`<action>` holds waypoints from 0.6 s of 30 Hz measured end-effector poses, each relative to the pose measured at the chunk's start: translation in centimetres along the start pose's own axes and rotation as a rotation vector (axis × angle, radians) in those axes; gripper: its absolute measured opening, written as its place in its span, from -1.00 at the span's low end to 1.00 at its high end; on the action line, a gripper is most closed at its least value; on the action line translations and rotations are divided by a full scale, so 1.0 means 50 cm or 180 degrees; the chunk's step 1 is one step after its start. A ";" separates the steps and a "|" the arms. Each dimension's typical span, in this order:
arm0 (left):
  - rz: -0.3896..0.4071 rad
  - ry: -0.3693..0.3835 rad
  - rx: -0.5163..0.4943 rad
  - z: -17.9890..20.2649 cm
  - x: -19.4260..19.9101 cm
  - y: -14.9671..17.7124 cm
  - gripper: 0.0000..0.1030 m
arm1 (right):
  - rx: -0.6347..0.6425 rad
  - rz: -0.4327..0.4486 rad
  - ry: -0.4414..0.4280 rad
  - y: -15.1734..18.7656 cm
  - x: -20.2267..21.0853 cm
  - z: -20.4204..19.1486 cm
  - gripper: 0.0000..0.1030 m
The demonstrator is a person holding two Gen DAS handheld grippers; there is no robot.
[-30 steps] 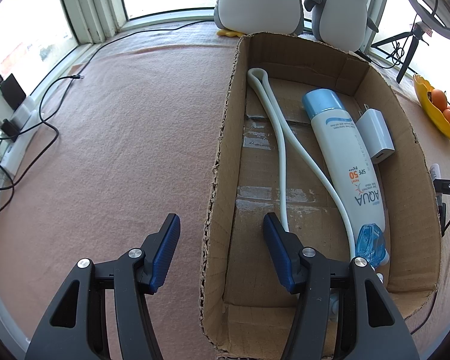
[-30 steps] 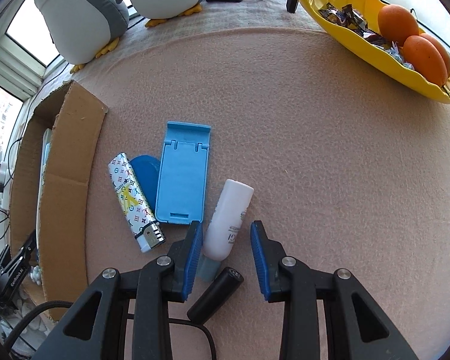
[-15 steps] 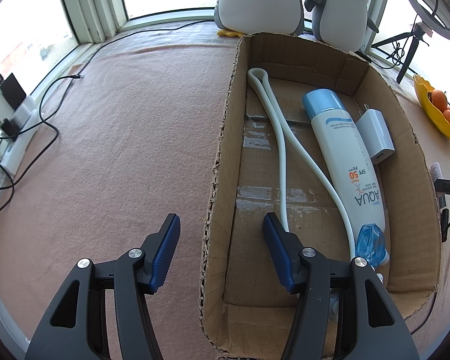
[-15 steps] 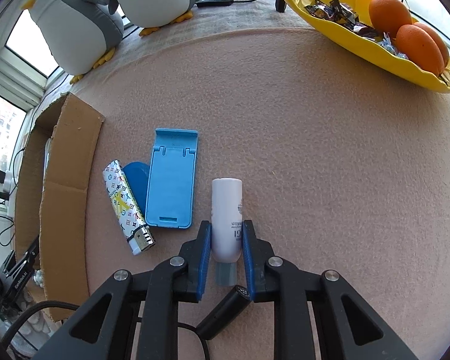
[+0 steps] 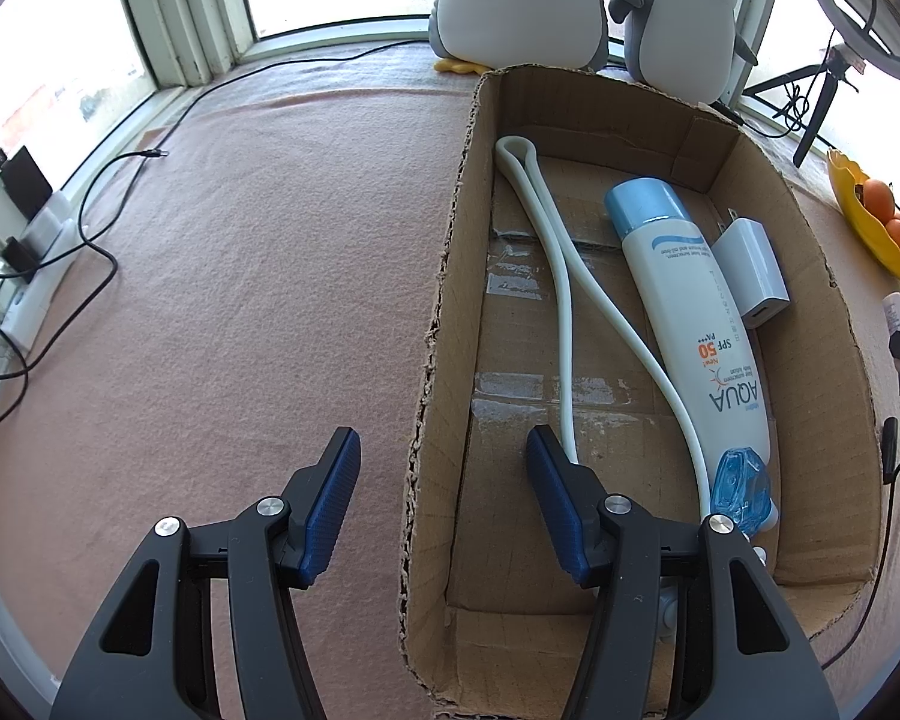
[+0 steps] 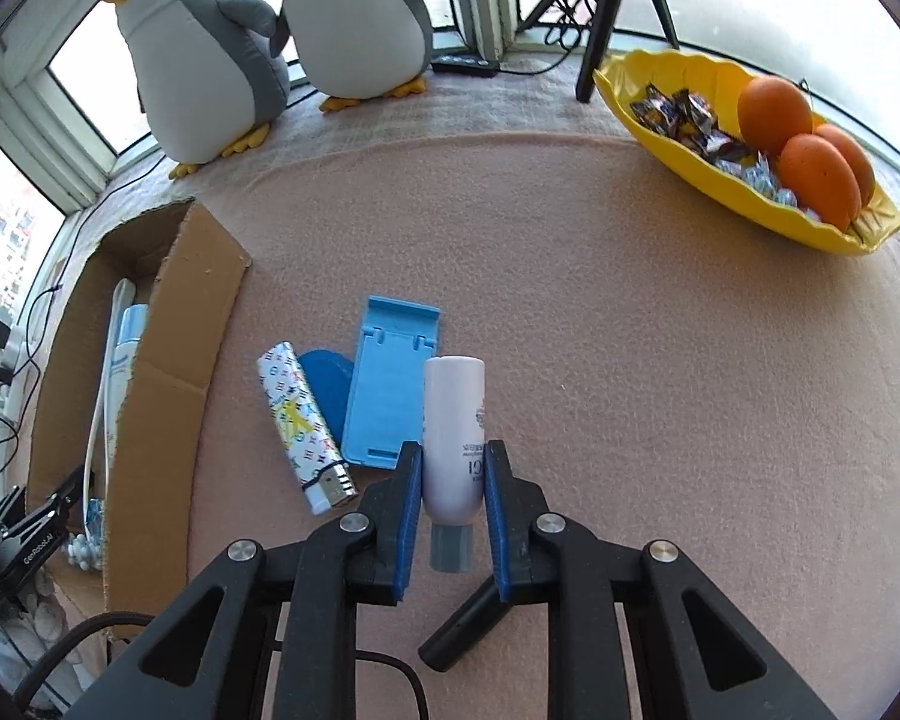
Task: Organize rigid objects
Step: 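Carry the white tube into the box and release it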
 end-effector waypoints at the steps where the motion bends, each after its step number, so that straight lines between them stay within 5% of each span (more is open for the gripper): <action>1: -0.0001 0.0000 0.0000 0.000 0.000 0.000 0.12 | 0.0059 0.0030 -0.0006 -0.005 0.008 -0.014 -0.65; 18: -0.0004 0.0006 0.0003 0.000 0.000 0.000 0.12 | 0.0819 0.0144 -0.0564 -0.014 0.065 -0.267 -0.65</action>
Point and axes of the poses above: each gripper's, at about its wrist camera, not at the fingertips, and x roughly against the way its jaws point, z to its right, y to its underside, the point moved 5 cm from there along -x, roughly the way its jaws point, and after that the axes turned 8 degrees about -y, right-handed, at the moved point
